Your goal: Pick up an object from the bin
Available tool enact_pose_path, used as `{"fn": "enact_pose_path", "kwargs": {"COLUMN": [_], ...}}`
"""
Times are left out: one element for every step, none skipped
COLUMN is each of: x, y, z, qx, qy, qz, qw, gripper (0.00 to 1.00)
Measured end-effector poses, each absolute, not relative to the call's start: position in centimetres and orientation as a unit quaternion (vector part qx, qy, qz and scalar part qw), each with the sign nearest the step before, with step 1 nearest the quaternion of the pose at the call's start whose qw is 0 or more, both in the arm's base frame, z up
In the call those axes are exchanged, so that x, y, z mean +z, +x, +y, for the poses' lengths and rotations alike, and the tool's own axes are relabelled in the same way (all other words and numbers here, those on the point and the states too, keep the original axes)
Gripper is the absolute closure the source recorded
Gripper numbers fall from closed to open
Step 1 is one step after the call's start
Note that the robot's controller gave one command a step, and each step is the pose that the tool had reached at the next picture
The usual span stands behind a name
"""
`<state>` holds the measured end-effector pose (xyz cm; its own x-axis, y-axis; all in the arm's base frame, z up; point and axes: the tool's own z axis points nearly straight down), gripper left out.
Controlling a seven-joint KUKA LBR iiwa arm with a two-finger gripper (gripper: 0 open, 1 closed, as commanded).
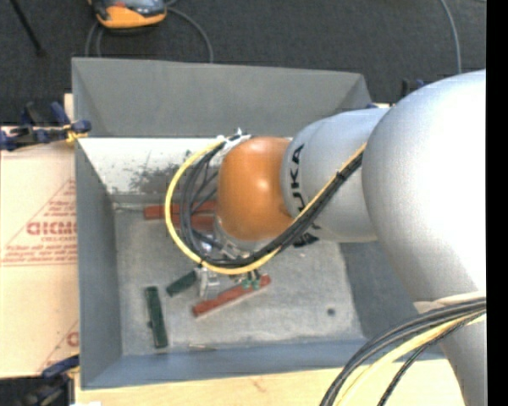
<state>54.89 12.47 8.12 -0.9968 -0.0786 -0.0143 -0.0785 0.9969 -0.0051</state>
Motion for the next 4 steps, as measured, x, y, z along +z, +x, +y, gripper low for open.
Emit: {"fn": "enact_pose_path", "kwargs": {"x": [12.2,8.7,8.2,8.2], "y": [54.1,54.7,54.7,54.7], "z": [12.5,13.0,13.1,13.1], "qx": [-0.001,0.0,0.001,0.001], "qy": [-0.048,-0.094,-0.093,-0.093], "qz": [0.999,0.996,0.996,0.996], "qw": [-0.001,0.002,0.001,0.001], "gripper": [1.0,0.0,1.0,1.0]}}
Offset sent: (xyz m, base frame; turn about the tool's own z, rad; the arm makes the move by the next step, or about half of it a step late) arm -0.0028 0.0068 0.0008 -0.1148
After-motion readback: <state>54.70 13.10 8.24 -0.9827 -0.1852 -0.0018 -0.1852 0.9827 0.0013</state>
